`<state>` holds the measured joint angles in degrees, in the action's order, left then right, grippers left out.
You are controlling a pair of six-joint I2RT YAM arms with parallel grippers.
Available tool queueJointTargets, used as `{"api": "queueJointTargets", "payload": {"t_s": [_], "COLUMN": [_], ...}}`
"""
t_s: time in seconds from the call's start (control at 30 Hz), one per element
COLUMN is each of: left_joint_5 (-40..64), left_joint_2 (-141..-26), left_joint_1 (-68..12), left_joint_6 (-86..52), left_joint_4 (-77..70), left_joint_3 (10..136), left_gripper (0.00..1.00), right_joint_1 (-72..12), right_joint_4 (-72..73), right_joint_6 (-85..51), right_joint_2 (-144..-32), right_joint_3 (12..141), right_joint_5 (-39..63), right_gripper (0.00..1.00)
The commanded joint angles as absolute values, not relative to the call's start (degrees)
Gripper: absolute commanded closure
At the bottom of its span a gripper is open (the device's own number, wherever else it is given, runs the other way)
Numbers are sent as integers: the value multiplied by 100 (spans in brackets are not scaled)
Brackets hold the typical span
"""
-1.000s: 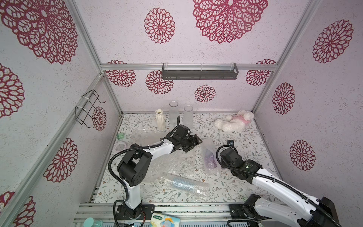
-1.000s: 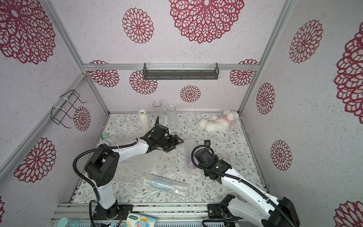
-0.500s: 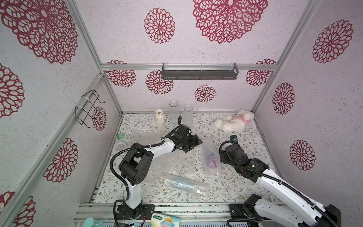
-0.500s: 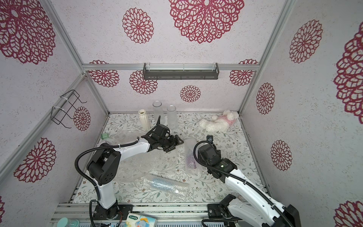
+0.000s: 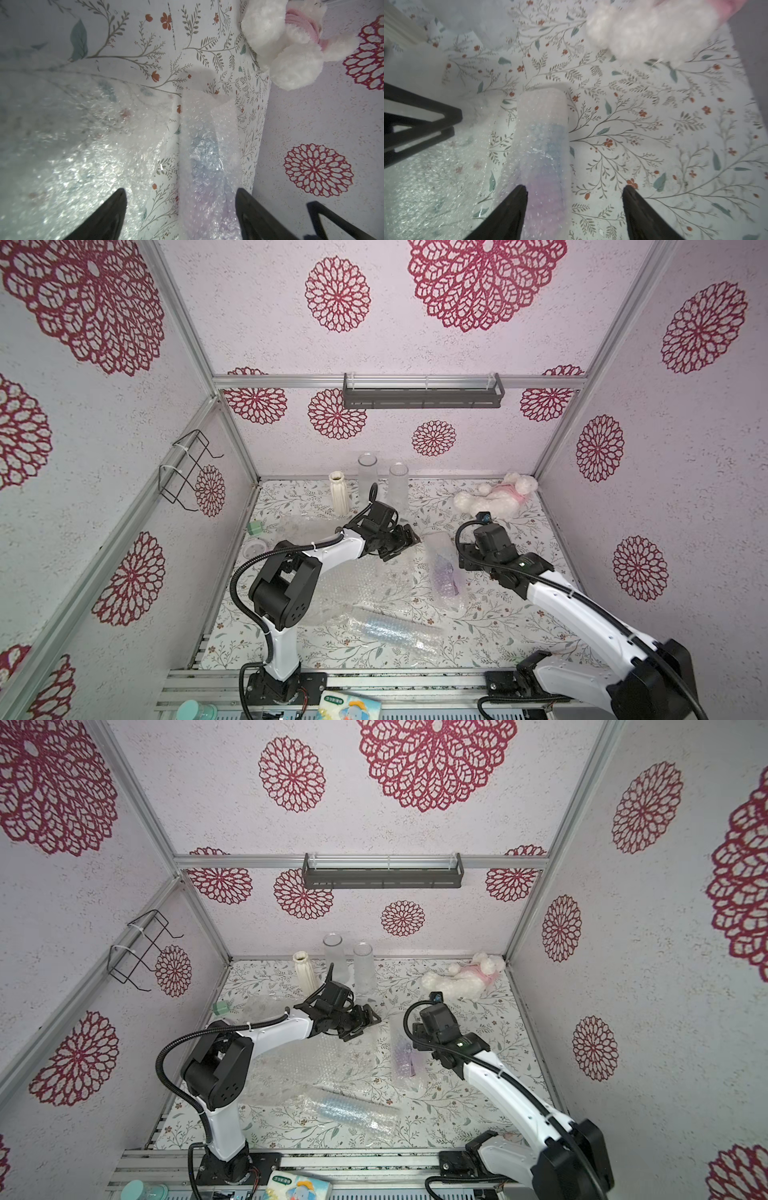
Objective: Unwrap the vase from the bubble wrap
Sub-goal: Unwrap the bubble wrap at the center of the board.
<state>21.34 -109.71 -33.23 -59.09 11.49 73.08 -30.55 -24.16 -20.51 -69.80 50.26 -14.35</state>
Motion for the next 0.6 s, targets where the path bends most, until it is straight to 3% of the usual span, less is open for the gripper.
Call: {"api": "queueJointTargets", "payload": {"t_s": [0.0,0.23,0.57], "left_joint_5": [2188,2221,2310], "left_joint_2": [-10802,-10854,-11030], "left_joint_1": [-3206,-3169,-3164], "left_joint_6": [-5877,-5886,-5932], "left_joint_4": [1046,980,923], "left_joint_3": [7208,7213,7397], "left_gripper": [16,16,16], "right_joint_1": [-3080,-3158,-2877], "right_joint_4": [-1981,-1592,-1675], "right_joint_6": [-1899,-1959,-2130], "right_joint_2": [-7388,-8199,-7893], "right_joint_3": [5183,5344,4907], "right_joint_5": [-862,-613,-1101], "right_gripper": [26,27,29]}}
